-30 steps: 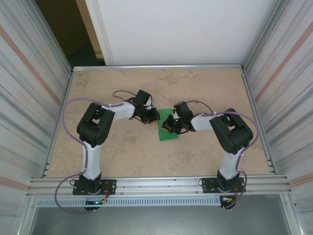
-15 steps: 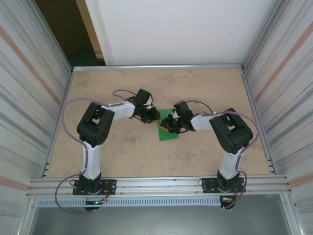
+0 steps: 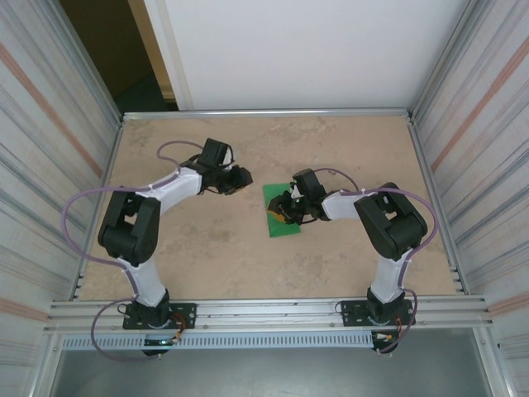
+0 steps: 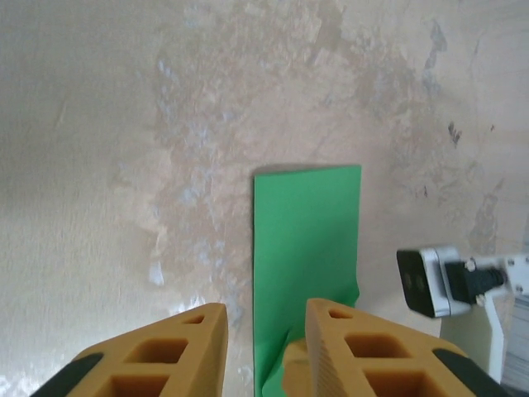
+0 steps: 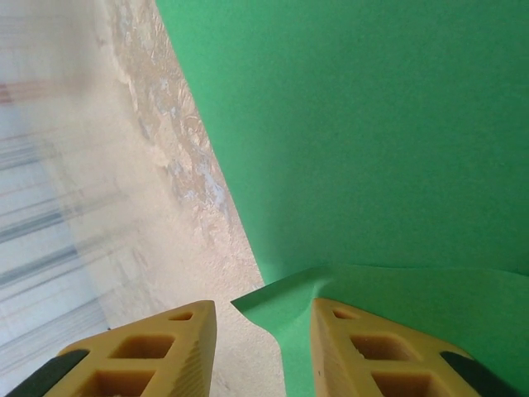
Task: Fold a paper plane with a square sheet of paper (pick it up from the middle)
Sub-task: Fold the triangle a second time at the center of the table.
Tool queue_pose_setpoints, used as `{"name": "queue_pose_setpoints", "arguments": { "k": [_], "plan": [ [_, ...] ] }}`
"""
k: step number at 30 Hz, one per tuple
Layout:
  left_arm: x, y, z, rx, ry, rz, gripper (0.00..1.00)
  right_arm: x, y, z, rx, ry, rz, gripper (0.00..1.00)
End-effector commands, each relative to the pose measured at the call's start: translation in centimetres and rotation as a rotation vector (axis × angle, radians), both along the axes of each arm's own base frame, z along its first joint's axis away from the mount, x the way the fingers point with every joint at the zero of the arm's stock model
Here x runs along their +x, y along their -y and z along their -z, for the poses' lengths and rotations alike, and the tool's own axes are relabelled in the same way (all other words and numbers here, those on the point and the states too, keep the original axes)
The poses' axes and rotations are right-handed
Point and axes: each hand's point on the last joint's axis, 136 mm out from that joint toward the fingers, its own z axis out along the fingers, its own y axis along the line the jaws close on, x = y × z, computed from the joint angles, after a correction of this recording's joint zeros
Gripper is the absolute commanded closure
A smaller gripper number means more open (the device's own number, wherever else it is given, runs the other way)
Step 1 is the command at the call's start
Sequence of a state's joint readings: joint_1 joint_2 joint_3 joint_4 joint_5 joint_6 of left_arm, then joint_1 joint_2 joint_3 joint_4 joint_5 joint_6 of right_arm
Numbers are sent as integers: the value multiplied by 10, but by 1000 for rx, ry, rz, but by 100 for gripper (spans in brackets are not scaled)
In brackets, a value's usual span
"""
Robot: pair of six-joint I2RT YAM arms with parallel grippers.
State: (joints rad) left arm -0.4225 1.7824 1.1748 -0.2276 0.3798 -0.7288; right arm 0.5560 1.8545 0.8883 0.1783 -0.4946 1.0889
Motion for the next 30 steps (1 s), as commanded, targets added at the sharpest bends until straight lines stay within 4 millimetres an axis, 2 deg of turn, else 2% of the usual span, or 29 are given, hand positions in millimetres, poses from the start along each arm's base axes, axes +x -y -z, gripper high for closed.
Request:
{"name": "queue_pose_setpoints", "arguments": {
  "k": [1, 7, 12, 17, 25, 30],
  "plan": [
    [-20, 8, 1, -23, -3, 39, 71, -14, 15, 30, -78, -95, 19, 69],
    [-46, 25, 11, -17, -32, 91, 77, -17, 17, 36, -90, -109, 20, 71],
    [-55, 35, 16, -10, -39, 117, 80, -19, 21, 38, -99, -116, 25, 77],
    [-62, 45, 23, -9, -58, 137, 83, -20, 22, 41, -102, -122, 28, 80],
    [-64, 65, 33, -16, -79, 178, 88, -22, 25, 46, -108, -141, 34, 95],
    [-62, 75, 39, -4, -87, 198, 90, -22, 25, 47, -101, -147, 40, 97]
  ]
}}
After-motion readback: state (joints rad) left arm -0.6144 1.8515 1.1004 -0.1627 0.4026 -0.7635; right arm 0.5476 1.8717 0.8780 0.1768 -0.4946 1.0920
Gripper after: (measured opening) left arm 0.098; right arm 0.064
